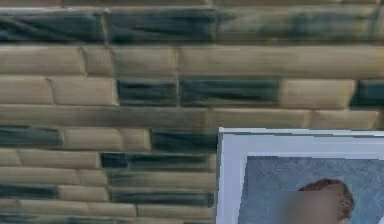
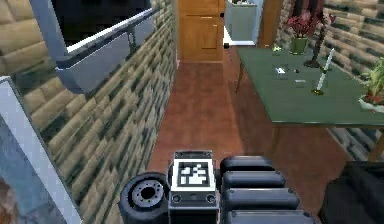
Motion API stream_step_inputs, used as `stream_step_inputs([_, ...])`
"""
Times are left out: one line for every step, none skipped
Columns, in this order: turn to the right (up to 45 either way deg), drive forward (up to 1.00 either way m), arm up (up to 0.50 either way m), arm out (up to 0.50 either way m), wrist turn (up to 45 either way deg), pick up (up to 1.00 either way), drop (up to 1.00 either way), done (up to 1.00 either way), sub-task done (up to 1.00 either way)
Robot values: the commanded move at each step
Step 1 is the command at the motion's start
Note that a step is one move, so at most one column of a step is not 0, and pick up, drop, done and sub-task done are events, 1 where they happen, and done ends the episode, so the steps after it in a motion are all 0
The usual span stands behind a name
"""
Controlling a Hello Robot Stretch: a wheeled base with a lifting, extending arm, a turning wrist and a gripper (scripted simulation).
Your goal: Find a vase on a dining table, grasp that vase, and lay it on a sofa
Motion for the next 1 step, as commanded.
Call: stream_step_inputs([-45.0,0.0,0.0,0.0,0.0,0.0,0.0,0.0,0.0])
